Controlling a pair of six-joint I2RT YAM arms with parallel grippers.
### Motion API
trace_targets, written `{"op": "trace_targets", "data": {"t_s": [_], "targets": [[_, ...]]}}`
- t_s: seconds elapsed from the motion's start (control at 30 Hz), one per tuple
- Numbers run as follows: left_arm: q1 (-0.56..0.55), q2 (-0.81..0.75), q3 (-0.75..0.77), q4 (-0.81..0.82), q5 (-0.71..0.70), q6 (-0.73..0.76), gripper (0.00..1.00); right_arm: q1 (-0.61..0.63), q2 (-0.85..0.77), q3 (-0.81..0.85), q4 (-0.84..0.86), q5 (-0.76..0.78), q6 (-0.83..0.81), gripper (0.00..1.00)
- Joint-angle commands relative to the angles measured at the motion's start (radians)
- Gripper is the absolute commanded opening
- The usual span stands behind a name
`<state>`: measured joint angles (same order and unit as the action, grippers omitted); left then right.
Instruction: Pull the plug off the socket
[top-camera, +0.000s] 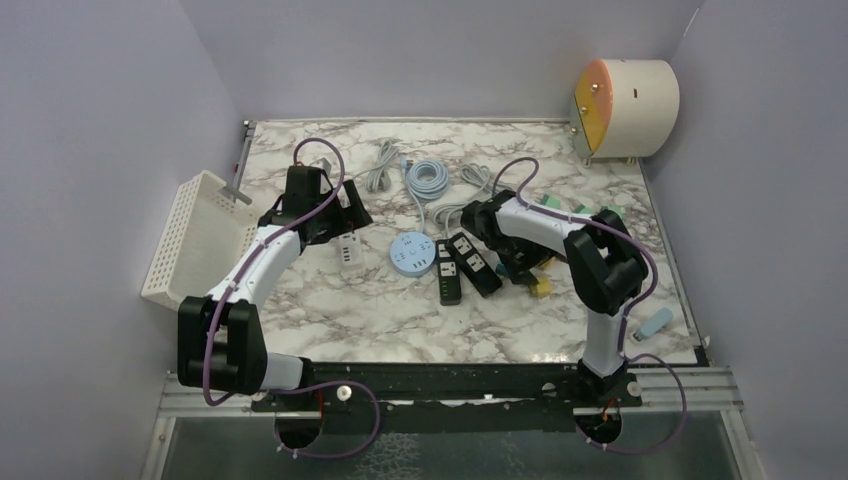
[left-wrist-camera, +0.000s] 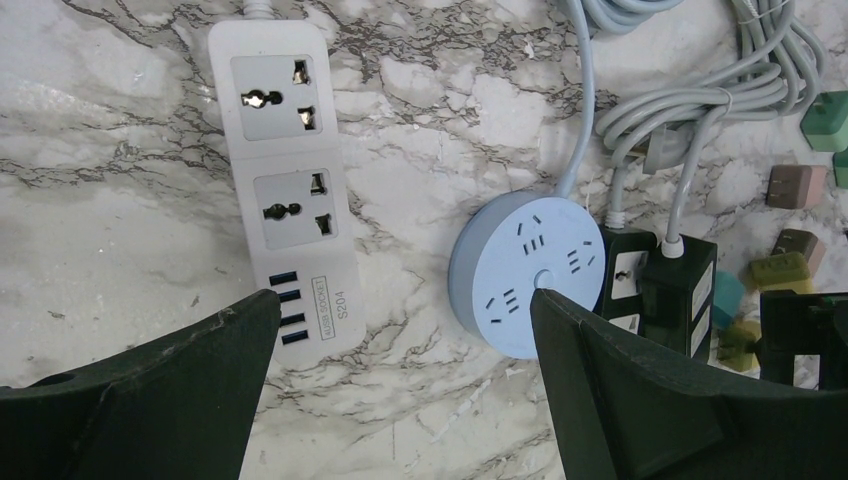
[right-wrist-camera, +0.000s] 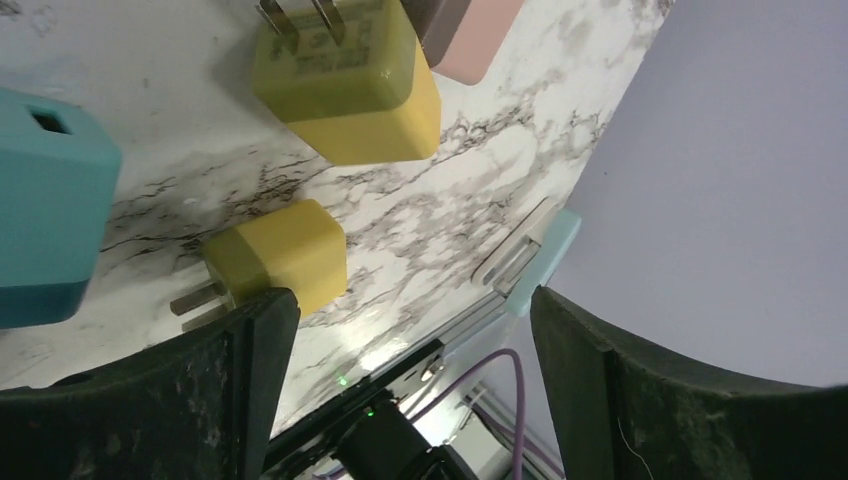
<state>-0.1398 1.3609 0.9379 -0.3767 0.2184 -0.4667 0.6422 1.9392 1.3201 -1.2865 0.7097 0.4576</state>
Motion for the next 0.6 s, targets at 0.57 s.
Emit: {"op": "trace_targets", "data": {"t_s": [0.57], "targets": [[-0.006,-0.047,-0.031,-0.001,-0.007,0.001,0.99,-0.014,-0.215,-0.040,0.546,-0.546,0.166,0.70]]}}
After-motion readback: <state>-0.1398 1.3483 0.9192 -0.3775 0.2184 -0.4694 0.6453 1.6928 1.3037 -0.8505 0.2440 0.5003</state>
